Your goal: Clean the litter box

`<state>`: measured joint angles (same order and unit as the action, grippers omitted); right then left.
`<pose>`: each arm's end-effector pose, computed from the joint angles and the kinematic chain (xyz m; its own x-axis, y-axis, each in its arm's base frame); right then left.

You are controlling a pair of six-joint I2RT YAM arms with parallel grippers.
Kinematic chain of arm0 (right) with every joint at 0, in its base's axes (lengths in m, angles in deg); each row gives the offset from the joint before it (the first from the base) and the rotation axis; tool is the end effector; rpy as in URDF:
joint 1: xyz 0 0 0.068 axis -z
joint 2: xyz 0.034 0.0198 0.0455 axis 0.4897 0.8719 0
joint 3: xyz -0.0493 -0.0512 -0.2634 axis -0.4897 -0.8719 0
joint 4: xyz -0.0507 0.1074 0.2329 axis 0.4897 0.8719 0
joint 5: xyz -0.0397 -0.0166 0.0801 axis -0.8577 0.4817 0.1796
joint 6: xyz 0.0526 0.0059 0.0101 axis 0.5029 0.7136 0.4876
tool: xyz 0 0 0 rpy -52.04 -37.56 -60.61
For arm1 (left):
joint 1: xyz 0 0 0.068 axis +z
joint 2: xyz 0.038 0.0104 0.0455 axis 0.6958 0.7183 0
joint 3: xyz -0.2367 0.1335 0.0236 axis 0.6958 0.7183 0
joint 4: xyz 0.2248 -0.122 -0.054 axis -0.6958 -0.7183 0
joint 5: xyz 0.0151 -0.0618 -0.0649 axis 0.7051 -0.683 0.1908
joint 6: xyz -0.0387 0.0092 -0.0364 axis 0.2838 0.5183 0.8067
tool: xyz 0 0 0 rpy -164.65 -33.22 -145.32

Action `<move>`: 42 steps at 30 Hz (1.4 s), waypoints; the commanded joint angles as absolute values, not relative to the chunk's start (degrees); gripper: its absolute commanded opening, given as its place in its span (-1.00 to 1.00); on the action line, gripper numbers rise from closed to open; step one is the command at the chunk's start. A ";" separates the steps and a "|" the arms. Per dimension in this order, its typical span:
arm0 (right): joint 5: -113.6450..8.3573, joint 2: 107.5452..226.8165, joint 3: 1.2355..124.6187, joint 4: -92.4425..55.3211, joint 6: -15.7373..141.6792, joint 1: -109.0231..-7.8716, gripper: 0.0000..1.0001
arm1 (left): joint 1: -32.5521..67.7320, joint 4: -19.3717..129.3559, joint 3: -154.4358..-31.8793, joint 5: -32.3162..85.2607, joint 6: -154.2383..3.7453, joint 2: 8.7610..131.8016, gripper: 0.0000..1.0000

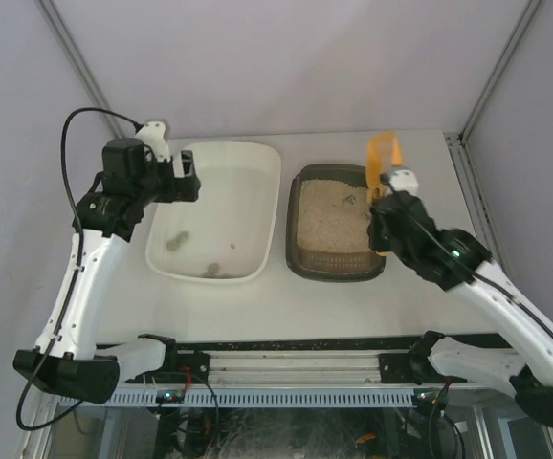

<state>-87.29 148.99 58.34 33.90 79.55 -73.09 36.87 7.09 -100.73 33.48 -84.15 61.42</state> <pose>0.1617 0.1326 0.3680 -0.6203 -0.1043 -0.7774 -0.1501 0.9886 -0.0129 0.2302 -0.0300 0.4109 -0.5407 0.0215 -0.8410 0.1188 0.9916 -0.0510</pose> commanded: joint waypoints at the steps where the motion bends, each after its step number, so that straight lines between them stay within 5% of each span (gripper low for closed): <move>1: -77.03 138.26 52.26 34.18 85.43 -68.64 -1.00 | 24.54 18.31 -108.31 37.15 -69.54 65.02 0.99; 10: -77.22 126.18 48.55 39.92 94.68 -66.23 -1.00 | 1.74 15.99 -132.83 45.20 -61.01 93.75 0.99; 22: -79.08 112.18 47.95 48.36 103.55 -66.20 -1.00 | -2.76 15.45 -155.10 42.68 -56.40 123.41 0.99; 42: -82.15 106.51 43.39 52.69 105.61 -66.22 -1.00 | -9.39 25.51 -154.86 38.67 -51.82 132.82 0.99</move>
<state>-80.78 107.88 44.20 53.25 104.47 -66.42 -8.23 21.75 -151.73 40.36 -53.92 132.34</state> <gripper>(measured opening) 0.177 0.996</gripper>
